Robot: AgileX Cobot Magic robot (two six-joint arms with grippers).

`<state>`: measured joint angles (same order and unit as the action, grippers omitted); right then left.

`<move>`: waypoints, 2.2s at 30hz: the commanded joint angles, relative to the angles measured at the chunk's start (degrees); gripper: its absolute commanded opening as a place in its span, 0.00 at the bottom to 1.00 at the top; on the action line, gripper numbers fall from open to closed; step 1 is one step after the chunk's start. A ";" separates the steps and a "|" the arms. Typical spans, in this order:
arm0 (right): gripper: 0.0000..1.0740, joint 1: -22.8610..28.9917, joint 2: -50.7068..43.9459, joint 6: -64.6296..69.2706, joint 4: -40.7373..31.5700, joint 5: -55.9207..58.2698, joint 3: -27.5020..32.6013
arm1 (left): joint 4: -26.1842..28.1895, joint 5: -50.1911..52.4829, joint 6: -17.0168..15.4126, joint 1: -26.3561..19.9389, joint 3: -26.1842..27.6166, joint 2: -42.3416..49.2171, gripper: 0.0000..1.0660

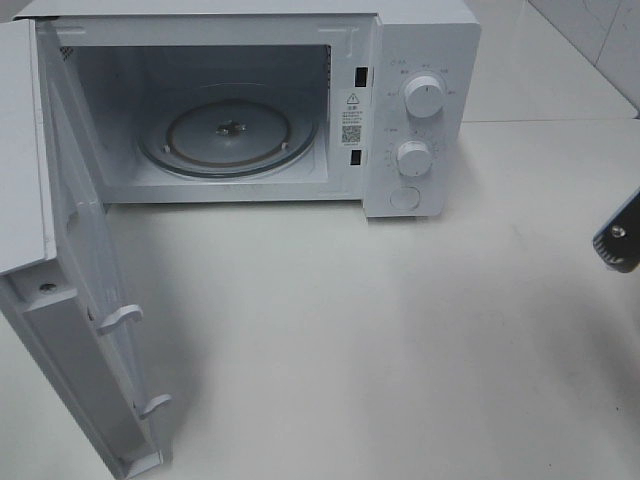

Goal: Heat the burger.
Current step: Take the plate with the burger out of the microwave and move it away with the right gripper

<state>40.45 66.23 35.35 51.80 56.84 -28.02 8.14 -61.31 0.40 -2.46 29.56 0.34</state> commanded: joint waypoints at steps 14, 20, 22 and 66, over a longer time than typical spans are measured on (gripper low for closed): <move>0.00 -1.83 20.63 18.05 4.24 1.89 -6.76 | 0.00 0.06 -0.40 -0.11 0.00 0.97 0.92; 0.00 -7.39 26.70 20.23 3.55 -1.66 -6.76 | 0.00 0.06 -0.40 -0.11 0.00 0.97 0.92; 0.01 -7.96 27.33 20.51 3.55 -2.52 -6.76 | 0.00 0.06 -0.40 -0.11 0.00 0.97 0.92; 0.42 -11.46 32.83 23.43 0.46 -11.12 -6.76 | 0.00 0.06 -0.40 -0.11 0.00 0.97 0.92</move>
<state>29.11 99.81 59.64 52.65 44.98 -34.61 8.14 -61.31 0.40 -2.46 29.56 0.34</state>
